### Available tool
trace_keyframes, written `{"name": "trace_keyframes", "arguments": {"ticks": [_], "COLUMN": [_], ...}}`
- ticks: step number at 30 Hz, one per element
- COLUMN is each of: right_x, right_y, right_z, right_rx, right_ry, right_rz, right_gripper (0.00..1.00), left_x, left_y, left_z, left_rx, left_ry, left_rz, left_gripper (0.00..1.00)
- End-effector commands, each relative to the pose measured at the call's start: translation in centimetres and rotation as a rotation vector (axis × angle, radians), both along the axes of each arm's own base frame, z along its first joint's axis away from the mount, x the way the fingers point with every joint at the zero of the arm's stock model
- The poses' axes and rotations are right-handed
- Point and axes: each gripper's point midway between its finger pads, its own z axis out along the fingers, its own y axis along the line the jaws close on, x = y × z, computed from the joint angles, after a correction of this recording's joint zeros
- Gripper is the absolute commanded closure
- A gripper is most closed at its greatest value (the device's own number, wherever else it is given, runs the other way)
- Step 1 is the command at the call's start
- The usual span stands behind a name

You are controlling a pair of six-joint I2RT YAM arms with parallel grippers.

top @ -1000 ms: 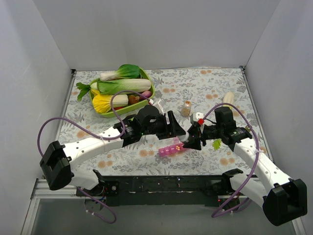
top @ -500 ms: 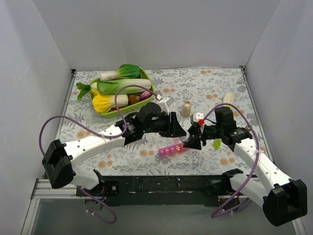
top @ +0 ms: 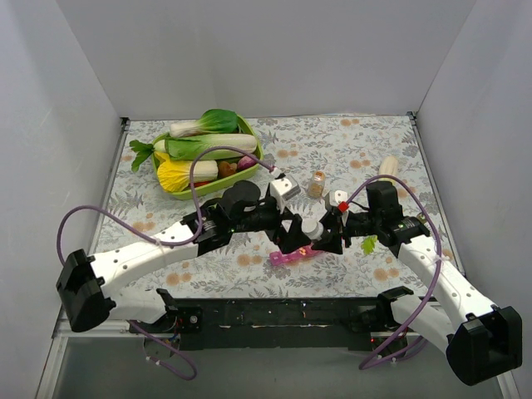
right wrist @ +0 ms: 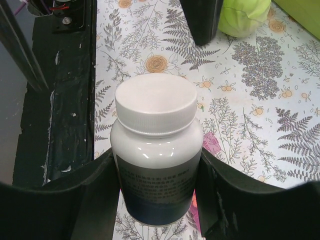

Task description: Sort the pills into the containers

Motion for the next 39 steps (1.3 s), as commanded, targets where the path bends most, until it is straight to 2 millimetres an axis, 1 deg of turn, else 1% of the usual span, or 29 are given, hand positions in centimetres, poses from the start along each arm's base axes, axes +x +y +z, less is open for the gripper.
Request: {"name": "trace_keyframes", "arguments": {"ticks": [1,3,7,8,9,11,13,14,15,16,18,20,24,27,30,31,32,35,37,39], "right_x": [0.0,0.1,0.1,0.1,0.1,0.1,0.1,0.1,0.1,0.1,0.1,0.1,0.2,0.2,0.2,0.3,0.2,0.3,0.2,0.2], "right_y": [0.3,0.3,0.3,0.3,0.3,0.3,0.3,0.3,0.3,0.3,0.2,0.3,0.2,0.2,0.2,0.2,0.3,0.2,0.2,0.2], "right_z": [1.4,1.4,1.4,1.5,1.4,1.4,1.4,1.5,1.5,1.4,1.3,1.3,1.3,1.3,1.2,1.2,1.2,1.2,1.2,1.1], "right_rx": [0.038,0.04,0.038,0.038,0.037,0.037,0.036,0.037,0.037,0.036,0.036,0.036,0.035,0.035,0.034,0.034,0.033,0.034,0.032,0.032], "right_ry": [-0.025,-0.026,-0.028,-0.028,-0.027,-0.027,-0.028,-0.031,-0.031,-0.029,-0.028,-0.028,-0.026,-0.023,-0.022,-0.022,-0.019,-0.02,-0.019,-0.021], "right_rz": [0.02,0.02,0.019,0.019,0.017,0.014,0.013,0.013,0.013,0.013,0.012,0.013,0.012,0.011,0.01,0.01,0.011,0.01,0.01,0.01], "right_gripper": [0.99,0.99,0.99,0.99,0.99,0.99,0.99,0.99,0.99,0.99,0.99,0.99,0.99,0.99,0.99,0.99,0.99,0.99,0.99,0.99], "left_x": [0.3,0.1,-0.2,-0.1,0.0,0.5,0.8,1.0,1.2,1.2,1.3,1.3,1.4,1.4,1.2,1.1,1.1,0.7,0.6,0.5], "left_y": [1.8,2.1,1.5,0.8,0.5,-0.2,-0.5,-0.7,-0.7,-0.8,-1.0,-1.1,-1.3,-1.3,-1.5,-1.6,-1.7,-2.1,-2.2,-2.3], "left_z": [5.9,5.9,5.6,4.4,4.7,3.2,2.8,2.3,2.1,2.0,1.6,1.6,1.3,1.5,1.7,1.6,1.6,1.4,1.0,1.1], "left_rx": [-0.168,-0.167,-0.145,-0.118,-0.112,-0.072,-0.059,-0.047,-0.042,-0.039,-0.029,-0.028,-0.023,-0.029,-0.036,-0.035,-0.036,-0.031,-0.024,-0.025], "left_ry": [-0.053,-0.022,0.09,0.14,0.158,0.205,0.214,0.218,0.219,0.219,0.221,0.223,0.232,0.232,0.236,0.239,0.241,0.257,0.271,0.272], "left_rz": [0.098,0.107,0.122,0.127,0.129,0.145,0.154,0.156,0.162,0.165,0.162,0.159,0.159,0.159,0.144,0.138,0.132,0.105,0.096,0.092], "left_gripper": [0.02,0.02,0.02,0.02,0.02,0.02,0.02,0.02,0.04,0.08,0.11,0.16,0.2,0.2,0.28,0.35,0.4,0.46,0.48,0.54]}}
